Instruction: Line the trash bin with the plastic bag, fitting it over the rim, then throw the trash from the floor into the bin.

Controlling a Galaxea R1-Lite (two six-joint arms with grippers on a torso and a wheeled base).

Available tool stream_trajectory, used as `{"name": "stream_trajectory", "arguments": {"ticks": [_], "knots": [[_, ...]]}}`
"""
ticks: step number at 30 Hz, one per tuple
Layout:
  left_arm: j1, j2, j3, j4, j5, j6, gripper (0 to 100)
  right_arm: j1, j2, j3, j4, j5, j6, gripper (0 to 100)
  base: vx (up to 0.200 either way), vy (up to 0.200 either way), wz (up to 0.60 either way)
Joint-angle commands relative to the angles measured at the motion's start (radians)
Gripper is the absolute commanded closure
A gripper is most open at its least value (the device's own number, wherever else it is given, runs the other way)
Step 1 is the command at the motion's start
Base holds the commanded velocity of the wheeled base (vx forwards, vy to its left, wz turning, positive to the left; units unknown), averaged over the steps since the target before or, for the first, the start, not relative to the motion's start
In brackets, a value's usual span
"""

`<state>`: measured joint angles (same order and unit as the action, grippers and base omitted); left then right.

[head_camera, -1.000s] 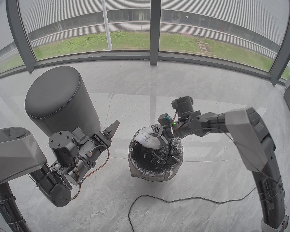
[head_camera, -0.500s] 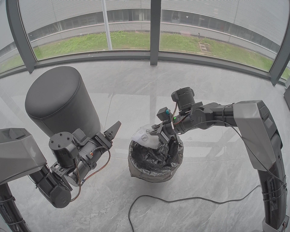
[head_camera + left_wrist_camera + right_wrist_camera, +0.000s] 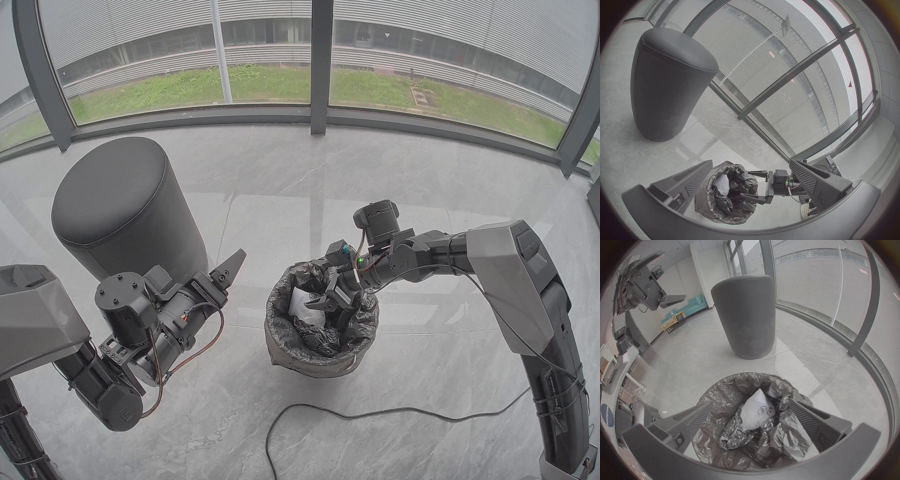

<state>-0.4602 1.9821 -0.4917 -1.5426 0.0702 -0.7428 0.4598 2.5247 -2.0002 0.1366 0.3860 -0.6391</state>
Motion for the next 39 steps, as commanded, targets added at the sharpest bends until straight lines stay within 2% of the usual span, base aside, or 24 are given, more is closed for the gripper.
{"name": "stream_trajectory", "arguments": {"ticks": [1,3,10,14,17,19,20,21,23,24,26,28,31,33,36,38,39], "knots": [[0.000,0.007,-0.002,-0.001,0.000,0.000,0,-0.007,-0.032,0.000,0.000,-0.001,0.003,0,0.000,0.000,0.00],[0.000,0.009,-0.002,-0.001,0.000,0.000,0,-0.016,-0.046,0.000,-0.002,-0.001,0.003,0,0.000,0.000,0.00],[-0.009,0.038,0.002,0.001,0.000,0.005,0,-0.122,-0.087,0.000,0.057,0.001,-0.008,0,0.000,0.000,0.00],[-0.014,0.044,0.018,-0.001,0.000,0.042,0,-0.147,-0.093,0.000,0.061,0.001,-0.005,0,0.000,0.000,0.00],[-0.009,0.009,0.051,-0.001,0.000,0.079,0,-0.242,-0.181,0.000,0.130,0.001,0.004,0,0.000,0.000,0.00],[-0.008,-0.005,0.058,-0.001,0.000,0.079,0,-0.263,-0.202,0.000,0.159,0.001,0.006,0,0.000,0.000,0.00],[-0.006,-0.089,0.093,-0.001,0.002,0.079,0,-0.351,-0.311,0.000,0.310,0.001,0.019,0,0.000,0.000,0.00],[-0.006,-0.128,0.111,-0.001,0.000,0.080,0,-0.388,-0.356,0.000,0.386,0.002,0.032,0,0.000,0.000,0.00],[-0.006,-0.233,0.157,-0.001,0.000,0.094,0,-0.472,-0.468,0.000,0.632,0.025,0.081,0,0.000,0.000,0.00],[-0.006,-0.241,0.160,-0.001,0.000,0.095,0,-0.477,-0.475,0.000,0.652,0.028,0.084,0,0.000,0.000,0.00],[-0.006,-0.388,0.254,0.001,-0.007,0.151,0,-0.563,-0.638,0.000,1.084,0.073,0.102,0,0.000,0.000,0.00],[-0.005,-0.485,0.340,0.004,-0.015,0.212,0,-0.586,-0.756,0.000,1.416,0.091,0.098,0,0.000,0.000,0.00],[0.003,-0.623,0.492,0.004,-0.049,0.301,0,-0.584,-0.942,0.000,1.413,0.099,0.082,0,0.000,0.000,0.00],[0.029,-0.706,0.492,0.032,-0.053,0.313,0,-0.584,-1.081,0.000,1.434,0.097,0.084,0,0.000,0.000,0.00],[0.150,-0.812,0.492,0.064,-0.066,0.319,0,-0.601,-1.396,0.000,1.417,0.094,0.088,0,0.000,0.000,0.00],[0.186,-0.865,0.492,0.113,-0.067,0.332,0,-0.629,-1.589,0.000,1.377,0.093,0.096,0,0.000,0.000,0.00],[0.195,-0.888,0.492,0.139,-0.067,0.342,0,-0.648,-1.660,0.100,1.353,0.093,0.098,0,0.000,0.000,0.00]]}}
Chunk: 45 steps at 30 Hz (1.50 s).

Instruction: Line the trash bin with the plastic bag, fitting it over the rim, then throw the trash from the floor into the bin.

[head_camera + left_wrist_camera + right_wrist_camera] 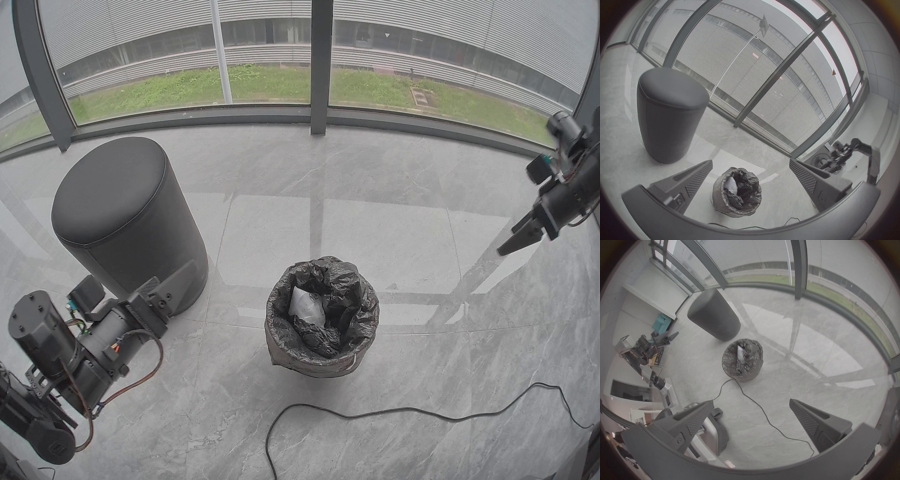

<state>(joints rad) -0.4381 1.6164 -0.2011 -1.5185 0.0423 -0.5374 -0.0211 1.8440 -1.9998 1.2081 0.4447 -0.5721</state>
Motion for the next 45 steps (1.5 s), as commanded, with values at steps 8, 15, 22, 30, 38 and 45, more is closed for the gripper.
{"name": "stream_trajectory", "arguments": {"ticks": [8,15,22,30,38,45], "knots": [[0.389,-0.935,0.201,0.517,-0.128,0.378,0,-0.218,-1.675,1.286,-0.714,0.045,0.267,0,0.000,0.000,0.00],[0.400,-1.558,0.177,1.279,-0.124,0.393,0,-0.158,-1.743,1.653,-1.108,0.060,0.350,0,0.000,0.000,0.00],[0.440,-1.616,0.201,1.446,0.004,0.401,0,-0.088,-1.738,1.931,-1.096,0.066,0.348,0,0.000,0.000,0.00],[0.440,-1.615,0.201,1.446,0.064,0.401,0,0.023,-1.695,1.925,-1.095,0.071,0.365,0,0.000,0.000,0.00],[0.438,-1.616,0.201,1.462,0.182,0.409,0,-0.191,-1.744,1.929,-1.108,0.019,0.564,0,0.000,0.000,0.00],[0.438,-1.616,0.201,1.465,0.182,0.412,0,-0.125,-1.747,1.938,-1.113,0.129,0.456,0,0.000,0.000,0.00]]}}
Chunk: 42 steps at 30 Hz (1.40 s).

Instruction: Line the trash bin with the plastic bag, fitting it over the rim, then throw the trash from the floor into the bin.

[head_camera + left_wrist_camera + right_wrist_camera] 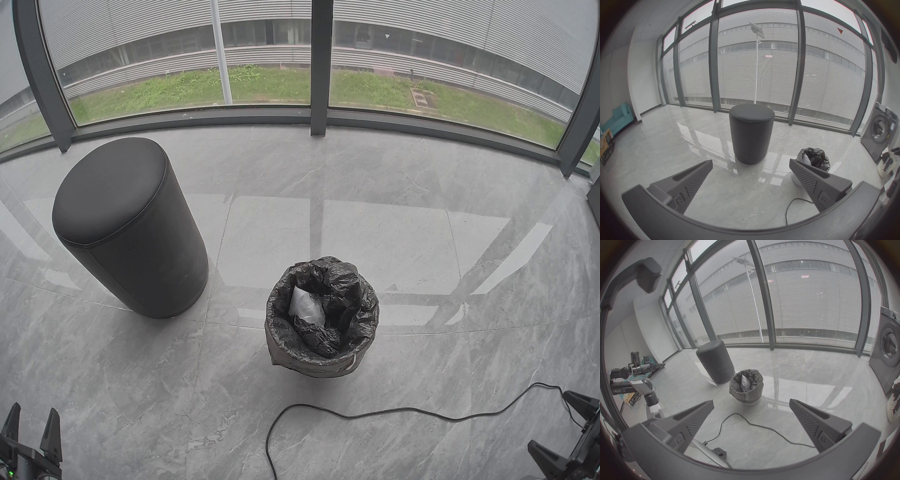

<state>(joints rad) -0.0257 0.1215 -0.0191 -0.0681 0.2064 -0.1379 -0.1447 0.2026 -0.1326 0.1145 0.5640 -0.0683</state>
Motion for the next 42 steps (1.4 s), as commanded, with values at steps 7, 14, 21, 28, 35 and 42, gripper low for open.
{"name": "stream_trajectory", "arguments": {"ticks": [7,14,21,28,35,42], "knots": [[0.026,-0.120,0.019,0.013,0.018,0.007,0,0.188,-0.137,0.090,-0.067,0.027,-0.127,0,0.000,0.000,0.00],[0.026,-0.121,0.019,0.013,0.018,0.006,0,0.143,-0.203,0.114,-0.128,-0.234,-0.044,0,0.000,0.000,0.00],[0.026,-0.121,0.019,-0.002,0.165,0.138,0,0.143,-0.201,0.119,-0.131,-0.523,0.045,0,0.000,0.000,0.00],[0.023,-0.120,0.010,0.044,0.176,0.156,0,0.143,-0.201,0.131,-0.116,-0.586,0.059,0,0.000,0.000,0.00],[0.024,-0.121,0.010,0.042,0.044,-0.048,0,0.143,-0.201,0.133,-0.116,-0.584,0.059,0,0.000,0.000,0.00],[0.026,-0.121,0.019,-0.002,0.042,0.124,0,0.143,-0.201,0.133,-0.116,-0.584,0.061,0,0.000,0.000,0.00]]}}
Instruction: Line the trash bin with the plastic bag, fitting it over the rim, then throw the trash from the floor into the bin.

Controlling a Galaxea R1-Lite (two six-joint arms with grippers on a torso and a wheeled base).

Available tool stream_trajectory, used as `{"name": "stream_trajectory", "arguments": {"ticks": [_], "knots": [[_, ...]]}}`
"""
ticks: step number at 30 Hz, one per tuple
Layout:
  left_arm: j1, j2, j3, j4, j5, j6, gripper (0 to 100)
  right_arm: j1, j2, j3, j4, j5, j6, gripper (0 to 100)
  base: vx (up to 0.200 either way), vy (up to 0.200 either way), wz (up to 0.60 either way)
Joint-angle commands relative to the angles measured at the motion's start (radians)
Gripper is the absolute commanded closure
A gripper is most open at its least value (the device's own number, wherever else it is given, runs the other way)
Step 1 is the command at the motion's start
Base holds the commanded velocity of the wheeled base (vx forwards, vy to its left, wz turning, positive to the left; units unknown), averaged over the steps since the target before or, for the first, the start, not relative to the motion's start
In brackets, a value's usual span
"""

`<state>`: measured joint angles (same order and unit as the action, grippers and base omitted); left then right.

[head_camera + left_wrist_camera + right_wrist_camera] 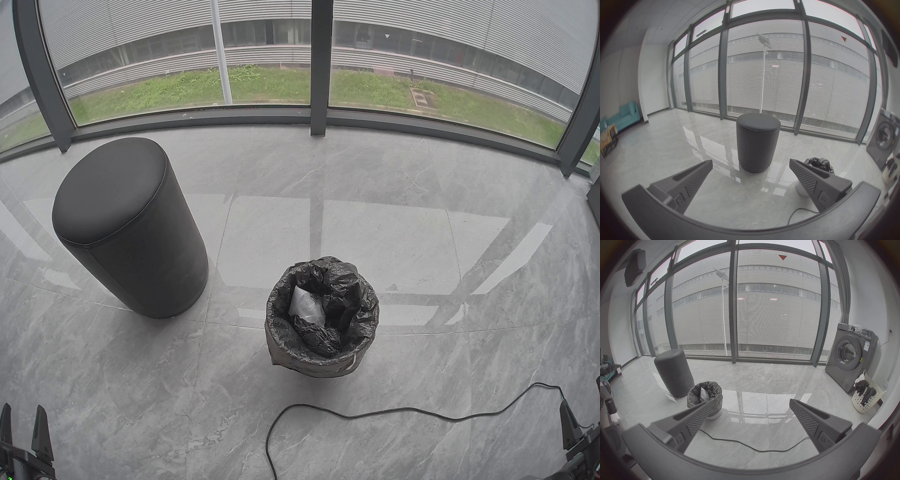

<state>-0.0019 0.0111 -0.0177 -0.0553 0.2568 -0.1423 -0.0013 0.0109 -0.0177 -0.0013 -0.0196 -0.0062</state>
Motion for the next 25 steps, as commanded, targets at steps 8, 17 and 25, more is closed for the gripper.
{"name": "stream_trajectory", "arguments": {"ticks": [8,17,25], "knots": [[0.003,0.009,0.004,0.043,0.128,0.153,0,0.000,-0.009,0.018,0.000,0.000,0.005,0,0.000,0.000,0.00],[0.002,-0.011,0.001,0.055,0.075,0.112,0,0.000,-0.009,0.018,0.000,0.000,0.000,0,0.000,0.000,0.00],[0.002,-0.011,-0.005,0.063,-0.266,0.333,0,0.000,-0.009,0.018,0.000,0.000,0.002,0,0.000,0.000,0.00]]}}
